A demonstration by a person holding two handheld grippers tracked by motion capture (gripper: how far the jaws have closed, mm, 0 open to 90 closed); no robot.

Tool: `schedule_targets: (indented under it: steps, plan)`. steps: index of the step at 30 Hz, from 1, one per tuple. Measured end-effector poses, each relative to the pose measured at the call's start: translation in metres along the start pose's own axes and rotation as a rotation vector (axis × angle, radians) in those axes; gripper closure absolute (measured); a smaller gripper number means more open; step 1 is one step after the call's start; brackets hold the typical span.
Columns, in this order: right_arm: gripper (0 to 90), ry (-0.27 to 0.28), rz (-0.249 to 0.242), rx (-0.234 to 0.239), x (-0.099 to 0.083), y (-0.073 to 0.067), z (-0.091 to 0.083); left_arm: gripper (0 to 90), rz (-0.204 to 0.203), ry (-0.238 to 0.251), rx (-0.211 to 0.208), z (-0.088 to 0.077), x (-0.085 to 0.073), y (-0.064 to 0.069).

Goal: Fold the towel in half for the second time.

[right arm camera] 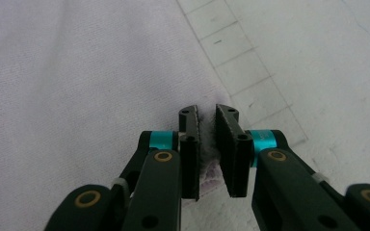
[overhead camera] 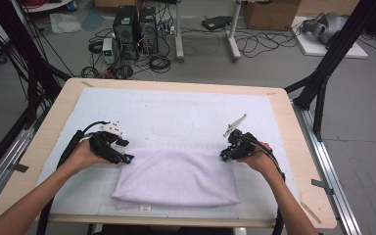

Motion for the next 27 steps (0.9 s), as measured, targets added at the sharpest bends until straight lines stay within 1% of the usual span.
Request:
schedule_targets:
  steps: [2, 4, 6, 8, 9, 10, 11, 12, 13, 14, 15, 17, 22, 25, 27]
  plan:
    - [82.3, -0.002, 0.002, 0.002, 0.0, 0.0, 0.0, 41.5, 0.009, -0.015, -0.001, 0.0, -0.002, 0.001]
    - [83.6, -0.004, -0.011, -0.004, 0.001, 0.0, 0.0, 46.3, 0.011, -0.02, 0.0, 0.001, -0.003, 0.001]
    - [84.5, -0.014, -0.021, -0.009, 0.001, -0.001, -0.001, 53.6, 0.02, -0.027, 0.018, 0.001, -0.003, -0.001]
    - [85.0, -0.019, -0.035, -0.017, 0.002, -0.001, -0.001, 60.8, 0.0, -0.029, 0.016, 0.001, -0.003, -0.001]
    - [85.3, -0.022, -0.033, -0.02, 0.002, -0.002, -0.002, 66.5, 0.001, -0.033, 0.02, 0.001, -0.003, -0.001]
    - [85.4, -0.022, -0.041, -0.023, 0.003, -0.001, -0.002, 71.9, 0.001, -0.042, 0.019, 0.001, -0.003, 0.0]
    - [85.6, -0.026, -0.046, -0.03, 0.003, -0.001, -0.002, 77.9, -0.004, -0.045, 0.012, 0.001, -0.002, 0.002]
    - [85.7, -0.029, -0.05, -0.032, 0.003, -0.001, -0.003, 81.3, -0.015, -0.046, 0.024, 0.001, -0.002, 0.004]
    - [86.0, -0.03, -0.057, -0.04, 0.004, -0.001, -0.003, 82.6, -0.017, -0.049, 0.036, 0.002, -0.001, 0.003]
    - [86.1, -0.03, -0.061, -0.052, 0.004, 0.0, -0.003, 83.4, -0.035, -0.046, 0.045, 0.002, -0.001, 0.004]
    - [86.4, -0.033, -0.063, -0.065, 0.005, 0.0, -0.005, 83.9, -0.032, -0.047, 0.058, 0.001, 0.0, 0.002]
    - [86.6, -0.032, -0.078, -0.104, 0.007, 0.003, -0.007, 84.3, -0.043, -0.039, 0.066, -0.001, 0.002, 0.0]
    - [86.8, -0.023, -0.082, -0.177, 0.012, 0.009, -0.012, 84.5, -0.046, -0.017, 0.095, -0.005, 0.008, -0.004]
    - [86.8, -0.014, -0.079, -0.225, 0.016, 0.016, -0.014, 84.5, -0.048, 0.013, 0.116, -0.01, 0.015, -0.009]
    - [86.8, 0.001, -0.07, -0.251, 0.02, 0.021, -0.015, 84.5, -0.04, 0.028, 0.13, -0.013, 0.022, -0.015]
Point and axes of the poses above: each handheld gripper's, and its own axes: z roughly forward along the jaws, x roughly out of its top, y roughly to its right, the point moved 10 cm from there along z, roughly forward along the jaws, and after that the axes turned 15 degrees about -z, right-handed, at the moved point
